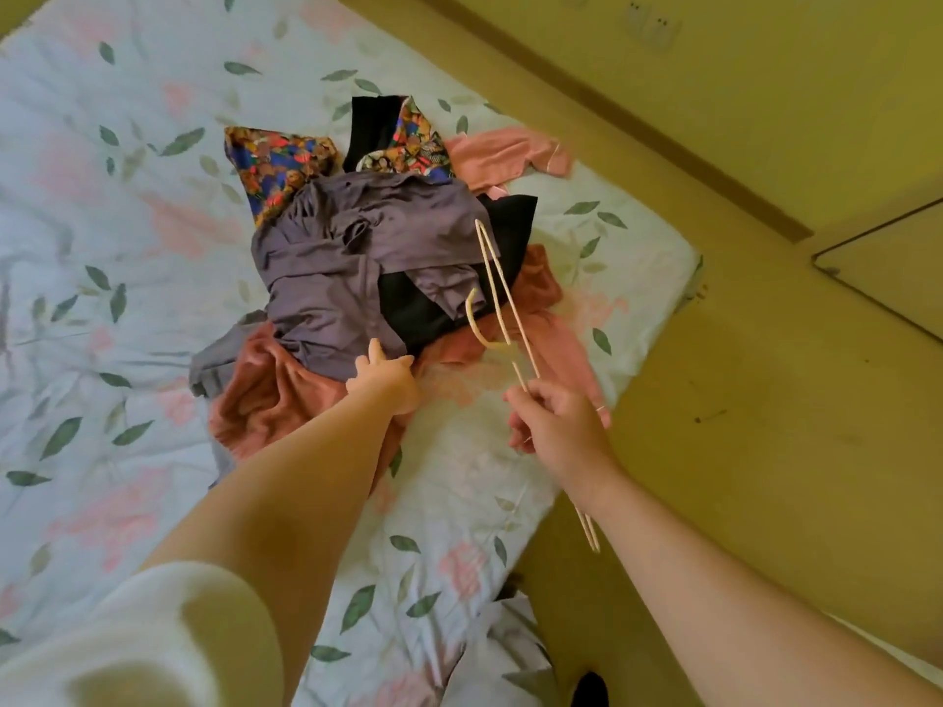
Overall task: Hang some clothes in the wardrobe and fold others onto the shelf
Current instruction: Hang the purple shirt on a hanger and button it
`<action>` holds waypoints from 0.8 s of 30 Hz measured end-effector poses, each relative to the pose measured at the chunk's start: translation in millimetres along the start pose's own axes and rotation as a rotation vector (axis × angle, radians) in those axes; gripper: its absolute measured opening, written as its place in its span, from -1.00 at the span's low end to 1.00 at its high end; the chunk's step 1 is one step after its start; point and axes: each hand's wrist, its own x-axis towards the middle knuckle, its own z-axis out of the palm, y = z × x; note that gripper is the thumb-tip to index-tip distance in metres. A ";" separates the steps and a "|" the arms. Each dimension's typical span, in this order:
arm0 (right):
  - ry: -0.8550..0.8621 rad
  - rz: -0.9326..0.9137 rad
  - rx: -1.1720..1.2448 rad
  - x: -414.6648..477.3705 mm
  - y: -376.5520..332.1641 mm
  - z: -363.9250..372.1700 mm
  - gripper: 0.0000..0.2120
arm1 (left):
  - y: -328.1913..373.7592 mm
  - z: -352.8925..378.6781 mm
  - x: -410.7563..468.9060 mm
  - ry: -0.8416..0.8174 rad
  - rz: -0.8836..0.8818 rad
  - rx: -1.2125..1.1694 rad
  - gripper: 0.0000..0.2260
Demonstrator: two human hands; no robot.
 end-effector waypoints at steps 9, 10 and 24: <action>0.088 -0.005 -0.168 7.6 4.4 6.8 -0.78 | -19.3 3.3 4.2 0.250 0.000 -0.322 -0.74; 0.074 -0.004 -0.154 4.4 5.3 7.5 -0.78 | -23.0 2.9 -1.2 0.284 0.019 -0.374 -0.77; 0.021 -0.024 -0.070 -69.1 -7.2 5.1 -0.83 | -70.3 -33.9 -127.5 0.508 -0.077 -0.941 -0.81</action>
